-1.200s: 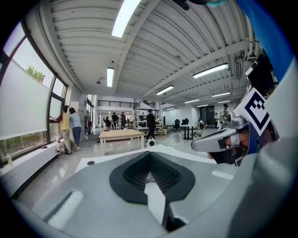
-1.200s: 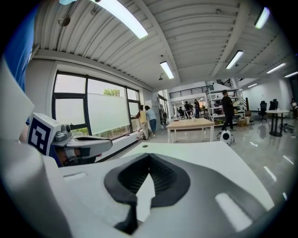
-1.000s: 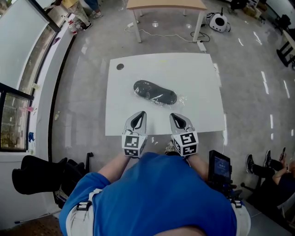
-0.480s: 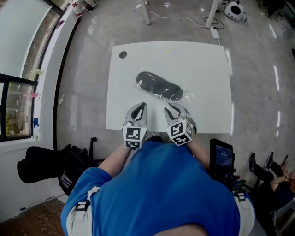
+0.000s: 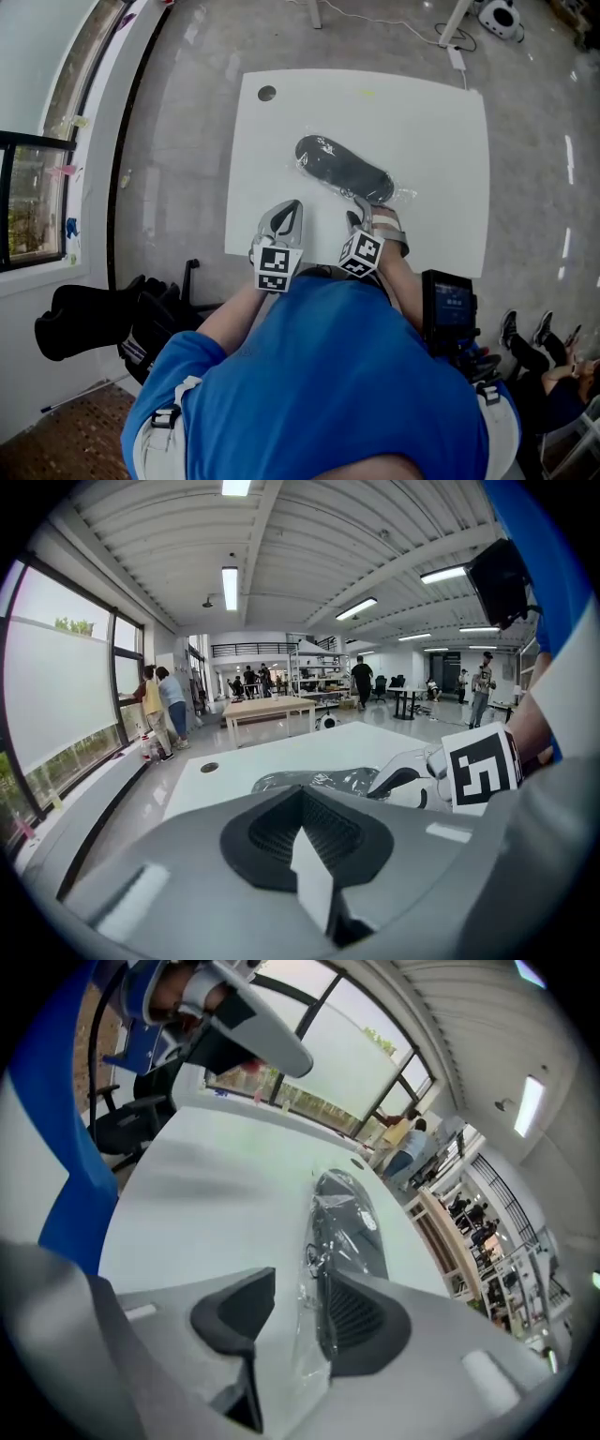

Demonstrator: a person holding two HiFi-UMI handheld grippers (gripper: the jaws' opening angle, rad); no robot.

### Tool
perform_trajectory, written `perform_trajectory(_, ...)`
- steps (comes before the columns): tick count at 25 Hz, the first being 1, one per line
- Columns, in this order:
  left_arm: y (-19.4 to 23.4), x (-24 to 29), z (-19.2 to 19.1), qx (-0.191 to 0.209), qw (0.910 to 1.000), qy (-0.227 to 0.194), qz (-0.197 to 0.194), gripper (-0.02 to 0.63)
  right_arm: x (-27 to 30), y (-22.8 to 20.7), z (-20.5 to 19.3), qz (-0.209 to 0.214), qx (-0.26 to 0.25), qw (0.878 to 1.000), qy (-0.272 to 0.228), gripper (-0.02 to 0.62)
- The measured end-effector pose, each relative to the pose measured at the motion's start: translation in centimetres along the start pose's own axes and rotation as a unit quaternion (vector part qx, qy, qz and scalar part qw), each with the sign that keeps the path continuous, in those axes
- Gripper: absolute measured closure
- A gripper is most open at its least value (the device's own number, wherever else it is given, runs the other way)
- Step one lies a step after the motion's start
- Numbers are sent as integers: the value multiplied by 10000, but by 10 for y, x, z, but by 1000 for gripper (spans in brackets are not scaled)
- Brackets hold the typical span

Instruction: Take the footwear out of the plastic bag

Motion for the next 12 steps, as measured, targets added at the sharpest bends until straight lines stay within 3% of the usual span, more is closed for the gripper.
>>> perform_trajectory(5,13,4,3,43,9999,104,-89,600,-7,-6,-4,-182,-446,9987,150,568)
perform_trajectory(12,6,44,11,265,9981,183,-517,598,-23,-22,-52,-273,-251,9985,411,578)
Point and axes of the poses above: the fingertips, and each gripper's own axes: x forward along the fingers, y to its left, z out of its top, the point moved 5 cm from there along -x, backward along the fingers, and after that the axes turned 9 degrees about -z, right-handed, at the moved point
